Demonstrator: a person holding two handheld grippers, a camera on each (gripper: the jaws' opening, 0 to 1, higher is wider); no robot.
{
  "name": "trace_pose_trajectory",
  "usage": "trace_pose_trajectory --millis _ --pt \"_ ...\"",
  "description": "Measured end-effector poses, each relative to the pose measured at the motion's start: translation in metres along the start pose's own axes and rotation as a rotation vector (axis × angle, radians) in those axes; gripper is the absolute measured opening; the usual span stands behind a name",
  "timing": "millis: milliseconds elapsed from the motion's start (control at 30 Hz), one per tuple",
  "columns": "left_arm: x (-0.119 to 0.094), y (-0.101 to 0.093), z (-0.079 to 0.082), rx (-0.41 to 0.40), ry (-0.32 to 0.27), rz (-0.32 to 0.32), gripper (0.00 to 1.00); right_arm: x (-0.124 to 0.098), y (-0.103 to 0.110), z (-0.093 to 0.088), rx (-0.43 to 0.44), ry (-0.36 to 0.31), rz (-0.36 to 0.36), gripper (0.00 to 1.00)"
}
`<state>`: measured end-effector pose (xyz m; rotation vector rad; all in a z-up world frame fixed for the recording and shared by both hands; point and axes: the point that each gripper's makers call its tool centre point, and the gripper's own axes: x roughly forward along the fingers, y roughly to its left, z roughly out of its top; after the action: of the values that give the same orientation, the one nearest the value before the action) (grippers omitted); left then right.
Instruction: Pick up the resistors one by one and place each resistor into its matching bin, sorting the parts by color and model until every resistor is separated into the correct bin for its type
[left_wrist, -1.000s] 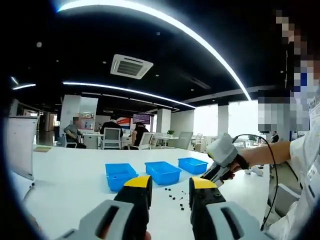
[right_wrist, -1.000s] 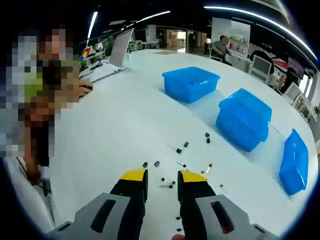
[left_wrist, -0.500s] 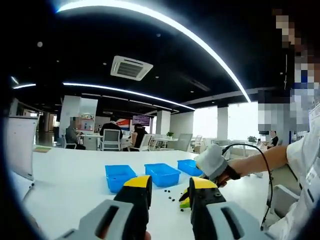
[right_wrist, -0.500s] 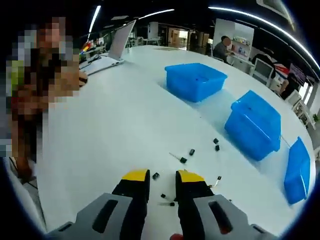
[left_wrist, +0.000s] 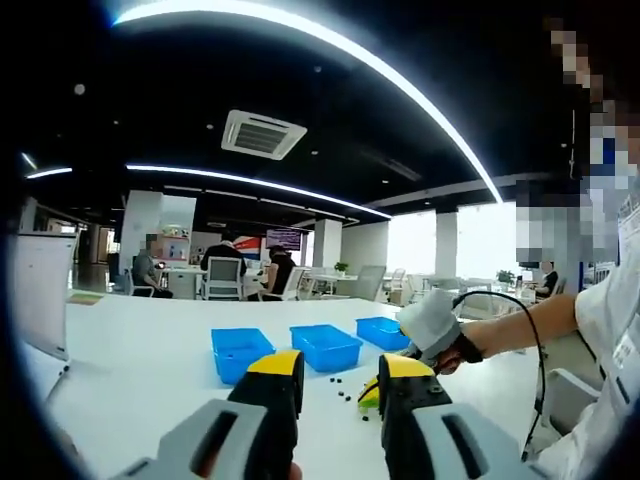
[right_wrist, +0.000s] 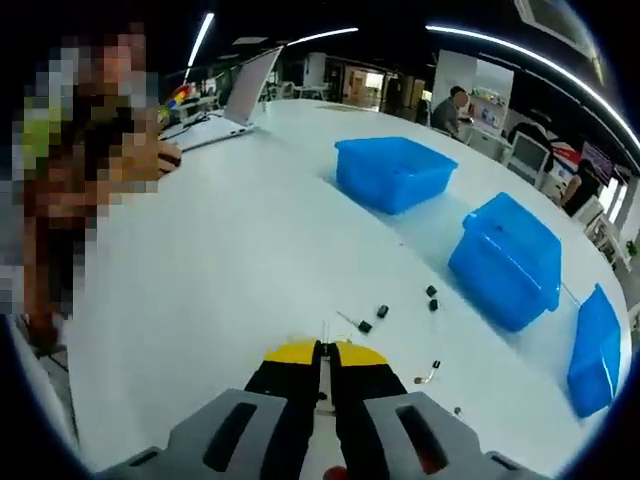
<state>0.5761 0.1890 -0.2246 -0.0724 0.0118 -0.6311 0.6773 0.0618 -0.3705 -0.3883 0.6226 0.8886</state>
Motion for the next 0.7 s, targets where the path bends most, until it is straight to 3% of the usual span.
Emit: trace_pose_trajectory --millis 233,333,367,500,700 --pt "0.004 -0.002 -0.003 -0.002 0.008 -0.008 0.32 -0.038 -0.009 0.013 0.024 -0.116 -0.027 0.07" --pt "0.005 -0.005 -0.004 -0.002 0.011 -0.012 0.32 -0.069 -0.019 0.015 0.09 -0.237 -0.009 0.07" --pt "0.005 -0.005 -0.004 -0.001 0.011 -0.013 0.32 -0.072 -0.02 0.015 0.093 -0.247 -0.008 0.07" --pt "0.006 -0.008 -0.005 0.002 0.013 -0.019 0.32 -0.115 -0.024 0.016 0.089 -0.397 0.01 0.07" --pt "0.01 -0.011 -0.009 0.002 0.025 -0.023 0.32 -0.161 -0.015 -0.001 0.076 -0.489 -0.008 0.07"
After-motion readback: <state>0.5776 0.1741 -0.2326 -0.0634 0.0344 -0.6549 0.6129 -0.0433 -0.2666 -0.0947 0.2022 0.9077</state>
